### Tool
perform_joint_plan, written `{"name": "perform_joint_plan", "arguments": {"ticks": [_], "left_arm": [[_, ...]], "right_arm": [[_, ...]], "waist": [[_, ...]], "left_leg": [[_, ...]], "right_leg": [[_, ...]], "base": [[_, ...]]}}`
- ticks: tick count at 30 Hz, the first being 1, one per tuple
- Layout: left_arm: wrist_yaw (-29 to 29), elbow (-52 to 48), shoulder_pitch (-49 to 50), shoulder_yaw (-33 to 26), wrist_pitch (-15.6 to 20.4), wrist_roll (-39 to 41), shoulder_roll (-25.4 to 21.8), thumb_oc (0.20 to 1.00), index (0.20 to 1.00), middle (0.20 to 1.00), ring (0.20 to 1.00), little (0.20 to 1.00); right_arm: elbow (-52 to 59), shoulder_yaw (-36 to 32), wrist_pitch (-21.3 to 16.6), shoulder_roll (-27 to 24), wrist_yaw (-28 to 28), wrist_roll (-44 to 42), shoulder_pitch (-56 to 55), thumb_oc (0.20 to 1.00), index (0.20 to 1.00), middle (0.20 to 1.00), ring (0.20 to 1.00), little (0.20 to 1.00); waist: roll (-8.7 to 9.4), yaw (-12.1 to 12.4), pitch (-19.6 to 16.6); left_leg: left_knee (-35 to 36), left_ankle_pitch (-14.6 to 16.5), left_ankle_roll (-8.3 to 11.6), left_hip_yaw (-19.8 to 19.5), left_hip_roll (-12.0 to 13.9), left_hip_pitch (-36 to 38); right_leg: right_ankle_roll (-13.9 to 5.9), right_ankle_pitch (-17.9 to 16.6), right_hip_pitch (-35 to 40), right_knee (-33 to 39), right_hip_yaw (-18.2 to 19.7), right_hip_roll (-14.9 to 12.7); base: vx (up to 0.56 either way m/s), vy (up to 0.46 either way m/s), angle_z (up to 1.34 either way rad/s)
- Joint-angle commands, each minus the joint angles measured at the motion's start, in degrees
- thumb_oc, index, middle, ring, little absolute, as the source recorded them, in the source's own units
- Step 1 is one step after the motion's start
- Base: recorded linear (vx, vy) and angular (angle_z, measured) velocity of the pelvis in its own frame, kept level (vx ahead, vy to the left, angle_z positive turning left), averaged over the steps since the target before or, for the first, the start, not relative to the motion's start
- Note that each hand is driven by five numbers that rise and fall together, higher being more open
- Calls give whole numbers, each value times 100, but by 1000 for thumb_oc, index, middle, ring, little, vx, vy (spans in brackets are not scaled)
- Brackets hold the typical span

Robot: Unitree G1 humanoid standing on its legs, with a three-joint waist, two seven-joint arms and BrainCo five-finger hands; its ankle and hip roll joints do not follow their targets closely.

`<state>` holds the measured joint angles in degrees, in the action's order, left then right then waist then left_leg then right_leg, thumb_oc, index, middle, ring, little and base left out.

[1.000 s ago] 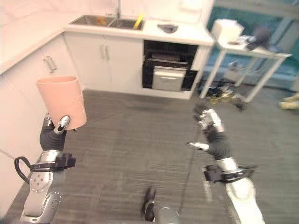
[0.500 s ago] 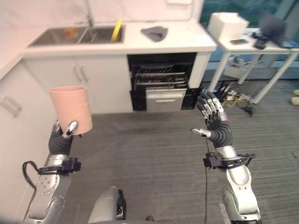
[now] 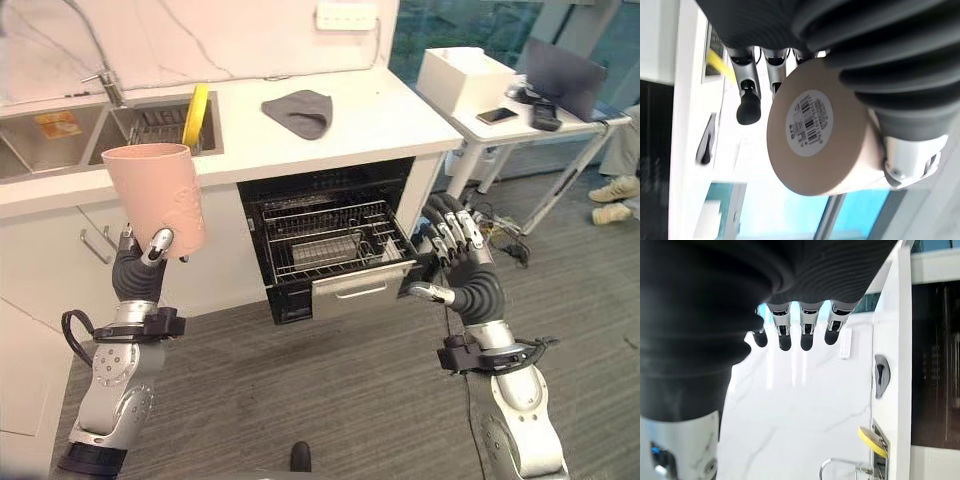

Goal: Place the dishes in the dishwasher.

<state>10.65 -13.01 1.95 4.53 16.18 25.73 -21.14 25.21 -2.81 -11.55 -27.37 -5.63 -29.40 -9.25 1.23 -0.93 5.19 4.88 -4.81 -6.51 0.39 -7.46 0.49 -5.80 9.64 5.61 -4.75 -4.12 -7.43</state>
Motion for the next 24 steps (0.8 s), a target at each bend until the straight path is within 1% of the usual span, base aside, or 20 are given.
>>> {"name": "perform_joint_plan", "arguments": {"ticks": [1, 2, 4, 5, 6, 8, 9, 10, 11, 13, 14, 16, 17, 18, 19, 20, 21, 22, 23, 24], "left_arm": [[-15, -506, 214, -272, 251, -367, -191, 200, 200, 200, 200, 200], [-2, -483, 218, -265, 270, -401, -203, 200, 200, 200, 200, 200], [31, -399, 179, -257, 329, -530, -235, 200, 200, 200, 200, 200], [39, -393, 180, -272, 334, -538, -244, 200, 200, 200, 200, 200], [10, -390, 136, -330, 309, -496, -286, 200, 200, 200, 200, 200], [-1, -382, 24, -316, 296, -466, -371, 200, 200, 200, 200, 200], [32, -387, -48, -273, 287, -494, -416, 200, 200, 200, 200, 200], [144, -399, -98, -189, 299, -605, -436, 200, 200, 200, 200, 200], [252, -435, -124, -151, 279, -671, -471, 200, 200, 200, 200, 200], [335, -485, -117, -178, 248, -701, -549, 200, 200, 200, 200, 200], [351, -515, -92, -213, 237, -648, -612, 200, 200, 200, 200, 200], [272, -625, -87, -271, 263, -462, -755, 200, 200, 200, 200, 200], [239, -613, -57, -315, 280, -411, -746, 200, 200, 200, 200, 200], [275, -503, 67, -322, 327, -344, -679, 200, 200, 200, 200, 200], [272, -535, 136, -315, 336, -147, -656, 200, 200, 200, 200, 200], [276, -581, 204, -281, 334, 78, -618, 200, 200, 200, 200, 200], [126, -550, 327, -303, 386, 231, -496, 200, 200, 200, 200, 200], [-13, -539, 351, -272, 416, 301, -432, 200, 200, 200, 200, 200], [-90, -490, 267, -171, 458, 367, -358, 200, 200, 200, 200, 200], [-136, -456, 253, -176, 467, 414, -323, 200, 200, 200, 200, 200]], "right_arm": [[-67, 30, -50, 21, -137, -160, 502, 1000, 1000, 1000, 1000, 1000], [-92, 59, -31, 22, -166, -160, 517, 1000, 1000, 1000, 1000, 1000], [-123, 87, 14, 60, -265, -316, 498, 1000, 1000, 1000, 1000, 1000], [-120, 88, 42, 66, -310, -335, 487, 1000, 1000, 1000, 1000, 1000], [-124, 143, 21, 130, -326, -269, 439, 1000, 1000, 1000, 1000, 1000], [-149, 225, -69, 150, -269, -322, 430, 1000, 1000, 1000, 1000, 1000], [-142, 274, -88, 184, -236, -370, 436, 1000, 1000, 1000, 1000, 1000], [-106, 379, -37, 276, -187, -342, 505, 1000, 1000, 1000, 1000, 1000], [-82, 492, 76, 328, -96, -318, 609, 1000, 1000, 1000, 1000, 1000], [-62, 598, 174, 374, -46, -234, 709, 1000, 1000, 1000, 1000, 1000], [-20, 612, 171, 330, -78, -126, 721, 1000, 1000, 1000, 1000, 1000], [44, 603, 90, 215, -149, -118, 836, 1000, 1000, 1000, 1000, 1000], [-15, 630, 22, 193, -258, -146, 900, 1000, 1000, 1000, 1000, 1000], [-5, 635, 205, 178, -280, -121, 893, 1000, 1000, 1000, 1000, 1000], [14, 637, 252, 77, -245, -173, 873, 1000, 1000, 1000, 1000, 1000], [35, 634, 260, -41, -328, -262, 799, 1000, 1000, 1000, 1000, 1000], [-64, 524, 170, -106, -431, -112, 604, 1000, 1000, 1000, 1000, 1000], [-129, 397, 87, -213, -460, -106, 464, 1000, 1000, 1000, 1000, 1000], [-214, 327, -12, -276, -362, -207, 430, 1000, 1000, 1000, 1000, 1000], [-259, 307, -48, -261, -329, -134, 438, 1000, 1000, 1000, 1000, 1000]], "waist": [[293, 326, -87], [319, 336, -50], [299, 275, 72], [304, 269, 86], [345, 302, 131], [389, 311, 189], [420, 313, 204], [451, 281, 237], [456, 256, 281], [494, 219, 337], [491, 191, 361], [537, 209, 482], [516, 233, 498], [500, 201, 449], [459, 144, 405], [404, 106, 363], [307, 84, 320], [259, 42, 324], [223, 44, 373], [181, 34, 382]], "left_leg": [[13, 77, 545, 321, 771, -20], [13, 83, 501, 315, 751, 8], [13, 124, 442, 181, 792, 114], [13, 134, 446, 162, 806, 126], [13, 169, 491, 92, 866, 153], [13, 234, 572, -10, 989, 173], [13, 280, 628, -47, 1075, 169], [13, 367, 773, -34, 1278, 232], [13, 459, 868, -5, 1431, 330], [13, 517, 935, 5, 1596, 443], [13, 560, 978, -39, 1731, 513], [-105, 503, 1224, -162, 2298, 525], [-64, 414, 1324, -64, 2479, 568], [-37, 308, 1409, 61, 2646, 670], [-19, 325, 1440, 193, 2750, 780], [-51, 237, 1451, 370, 2776, 787], [-526, -152, 1467, 589, 2762, 558], [-999, -376, 1450, 828, 2767, 194], [-1164, -371, 1457, 969, 2691, -123], [-1017, -345, 1481, 1009, 2642, -185]], "right_leg": [[-82, -1167, 83, -107, -326, 50], [-143, -1293, -48, -508, -363, 61], [-197, -1583, -716, -1682, -154, 190], [-185, -1587, -786, -1735, -121, 194], [-163, -1690, -842, -1355, -230, -127], [-176, -1659, -647, -504, -270, -415], [-236, -1762, -564, 4, -273, -611], [-374, -2142, -521, 677, -295, -879], [-470, -2419, -540, 913, -253, -1002], [-546, -2684, -756, 928, -71, -1123], [-570, -2660, -834, 920, 43, -1124], [-578, -2358, -1060, 643, 19, -1008], [-604, -2251, -1049, 629, -154, -963], [-630, -2184, -999, 780, -257, -802], [-587, -2118, -946, 871, -208, -708], [-489, -2050, -933, 868, -269, -650], [-372, -1971, -821, 872, -453, -580], [-283, -1880, -656, 908, -639, -549], [-232, -1798, -512, 935, -870, -586], [-254, -1763, -460, 947, -969, -611]], "base": [[108, 186, 14], [107, 179, 1], [102, 79, -14], [147, -132, -16], [136, -239, -2], [156, -367, -5], [191, -583, 2], [215, -685, 16], [239, -648, 16], [182, -485, 2], [221, -752, 10], [189, -924, 20], [155, -738, 20], [213, -537, 37], [232, -478, 25], [186, -318, 39], [148, -330, 42], [131, -313, 64], [107, -202, 104], [131, -32, 121]]}}
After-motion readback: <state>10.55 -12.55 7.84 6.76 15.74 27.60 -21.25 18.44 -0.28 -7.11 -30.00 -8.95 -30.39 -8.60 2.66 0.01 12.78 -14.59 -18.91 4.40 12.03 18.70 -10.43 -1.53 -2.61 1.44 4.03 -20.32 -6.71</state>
